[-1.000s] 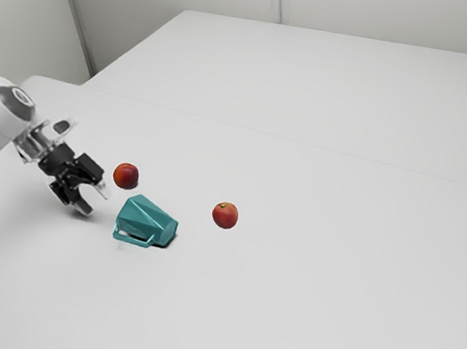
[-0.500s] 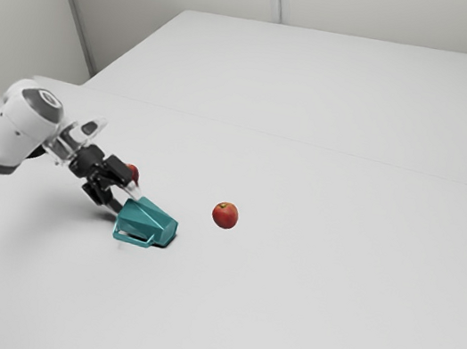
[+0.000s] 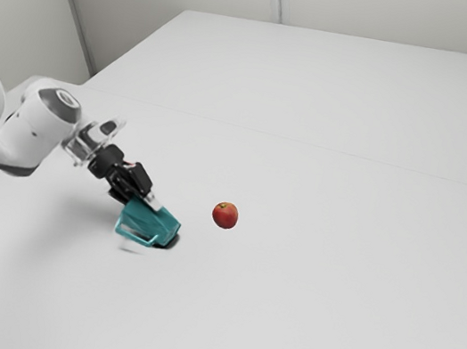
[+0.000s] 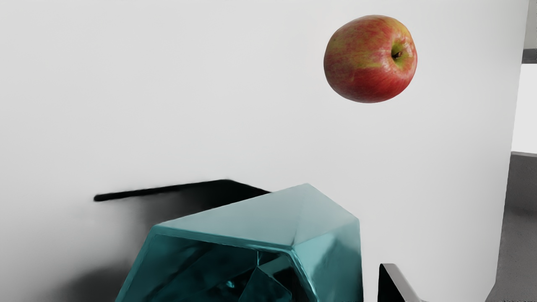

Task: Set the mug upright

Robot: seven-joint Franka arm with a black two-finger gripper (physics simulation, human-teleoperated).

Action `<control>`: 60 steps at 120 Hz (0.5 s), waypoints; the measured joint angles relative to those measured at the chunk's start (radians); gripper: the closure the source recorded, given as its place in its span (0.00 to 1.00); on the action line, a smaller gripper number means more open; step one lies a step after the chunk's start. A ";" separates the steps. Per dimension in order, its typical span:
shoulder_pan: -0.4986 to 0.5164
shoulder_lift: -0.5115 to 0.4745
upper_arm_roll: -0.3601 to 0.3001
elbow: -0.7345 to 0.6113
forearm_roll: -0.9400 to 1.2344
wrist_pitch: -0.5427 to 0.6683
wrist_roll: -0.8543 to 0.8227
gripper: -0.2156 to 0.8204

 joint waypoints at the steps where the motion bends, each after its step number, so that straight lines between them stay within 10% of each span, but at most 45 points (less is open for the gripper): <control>1: -0.001 -0.001 -0.002 0.000 0.000 0.000 -0.001 0.79; 60: -0.060 -0.144 -0.026 -0.002 0.063 -0.006 -0.100 0.93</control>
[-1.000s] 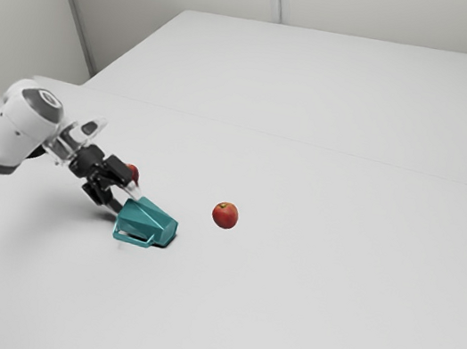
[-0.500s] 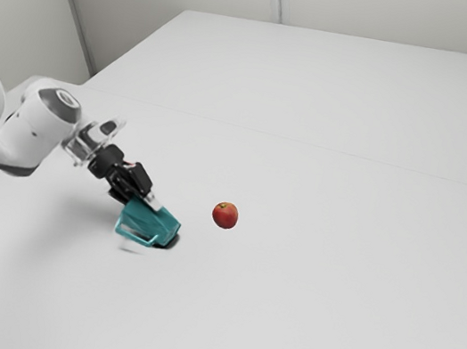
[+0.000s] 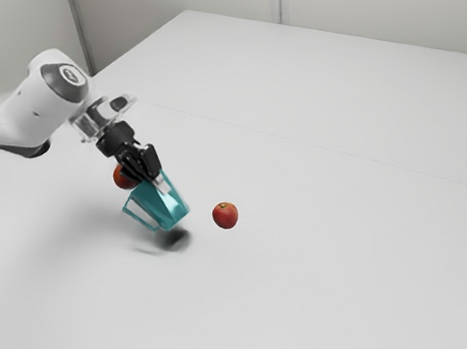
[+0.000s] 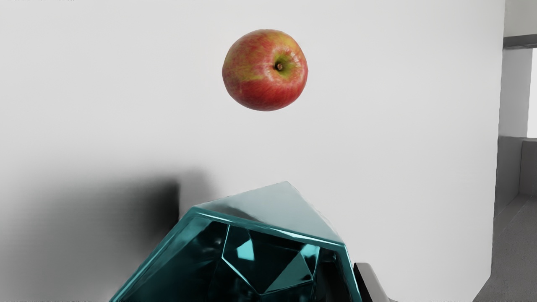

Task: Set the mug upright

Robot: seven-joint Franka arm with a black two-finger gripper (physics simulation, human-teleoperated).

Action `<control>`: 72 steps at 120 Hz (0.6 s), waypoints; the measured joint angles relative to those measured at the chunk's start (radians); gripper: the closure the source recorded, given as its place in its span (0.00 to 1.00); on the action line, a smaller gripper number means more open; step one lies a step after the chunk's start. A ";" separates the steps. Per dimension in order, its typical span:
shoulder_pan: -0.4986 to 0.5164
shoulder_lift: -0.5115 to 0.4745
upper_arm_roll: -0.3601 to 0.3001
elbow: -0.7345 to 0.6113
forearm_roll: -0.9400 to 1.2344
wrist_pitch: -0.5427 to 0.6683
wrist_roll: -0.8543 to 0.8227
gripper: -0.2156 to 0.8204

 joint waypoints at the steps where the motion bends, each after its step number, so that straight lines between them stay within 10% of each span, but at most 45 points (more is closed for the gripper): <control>1: -0.004 -0.006 0.000 0.000 0.007 0.000 -0.003 0.93; 72: -0.276 -0.251 -0.115 -0.283 0.816 0.476 -0.221 0.94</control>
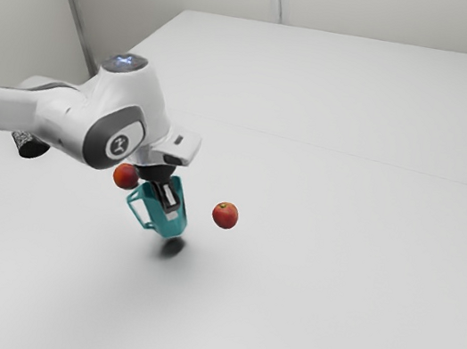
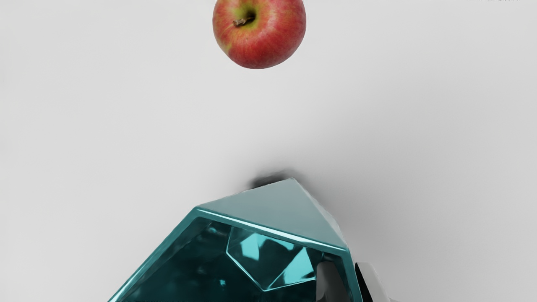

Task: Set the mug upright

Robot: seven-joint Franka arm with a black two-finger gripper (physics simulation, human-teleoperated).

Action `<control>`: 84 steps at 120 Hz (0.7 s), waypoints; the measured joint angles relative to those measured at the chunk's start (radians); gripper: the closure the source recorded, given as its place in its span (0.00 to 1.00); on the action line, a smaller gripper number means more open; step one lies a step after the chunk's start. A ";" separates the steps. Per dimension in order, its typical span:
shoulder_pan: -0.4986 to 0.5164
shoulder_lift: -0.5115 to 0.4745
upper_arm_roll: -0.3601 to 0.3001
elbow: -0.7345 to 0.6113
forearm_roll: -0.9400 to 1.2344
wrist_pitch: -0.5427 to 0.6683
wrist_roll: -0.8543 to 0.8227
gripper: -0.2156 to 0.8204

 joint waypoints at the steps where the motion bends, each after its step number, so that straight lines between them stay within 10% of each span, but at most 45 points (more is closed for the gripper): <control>1: 0.001 0.000 -0.003 -0.001 0.009 0.005 -0.005 0.94; 84: 0.000 0.084 -0.055 -0.015 0.208 0.077 -0.371 0.96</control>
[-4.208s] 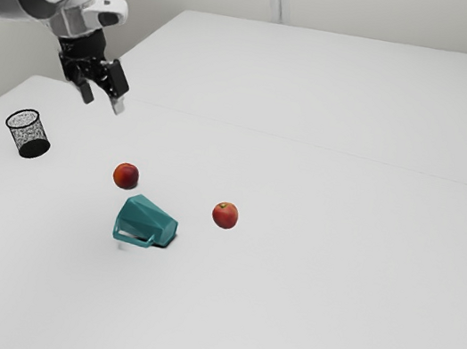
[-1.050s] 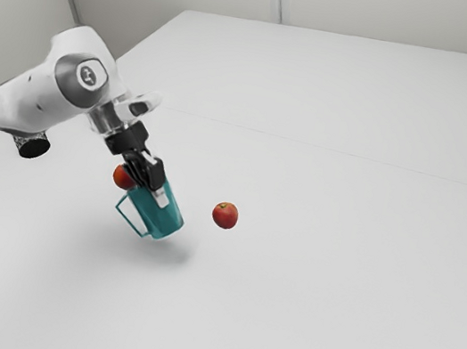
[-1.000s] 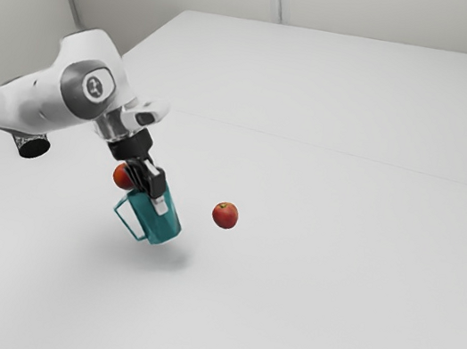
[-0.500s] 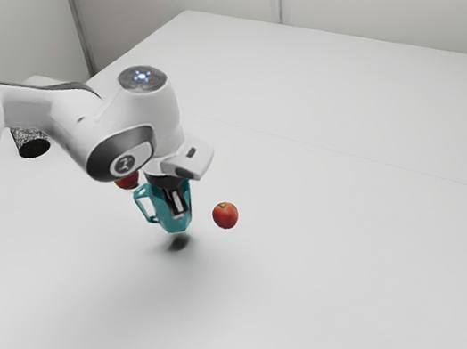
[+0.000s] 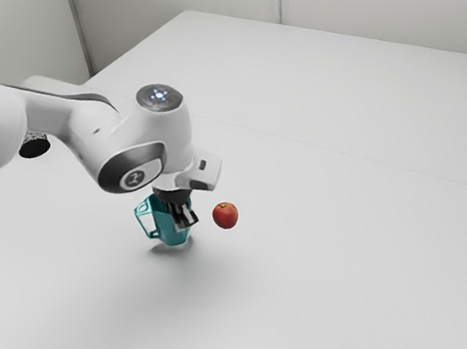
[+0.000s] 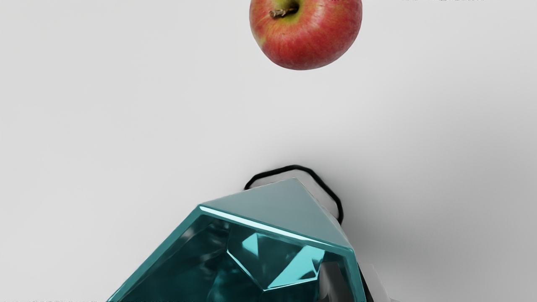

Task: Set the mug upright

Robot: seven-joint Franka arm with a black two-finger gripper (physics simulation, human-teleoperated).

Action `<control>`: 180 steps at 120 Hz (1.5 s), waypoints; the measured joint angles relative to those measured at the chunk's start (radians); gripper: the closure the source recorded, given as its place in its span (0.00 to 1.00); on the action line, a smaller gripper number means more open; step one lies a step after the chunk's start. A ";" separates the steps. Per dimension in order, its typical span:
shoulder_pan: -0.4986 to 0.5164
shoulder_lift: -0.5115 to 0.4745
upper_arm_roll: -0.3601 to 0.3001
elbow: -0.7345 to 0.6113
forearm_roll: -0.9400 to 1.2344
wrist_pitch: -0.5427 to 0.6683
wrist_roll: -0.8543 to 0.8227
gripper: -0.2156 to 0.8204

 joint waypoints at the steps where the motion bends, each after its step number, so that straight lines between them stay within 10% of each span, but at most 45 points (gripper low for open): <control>1: 0.000 0.001 0.000 0.000 0.000 0.000 -0.003 0.96; 53: -0.003 0.037 -0.003 0.004 0.006 0.019 -0.114 0.96; 125: -0.003 -0.066 -0.028 0.003 -0.013 -0.041 -0.150 0.40; 152: -0.009 -0.030 -0.049 0.224 -0.072 -0.193 -0.151 0.28; 180: -0.074 -0.043 0.107 0.430 -0.203 -0.381 -0.089 0.23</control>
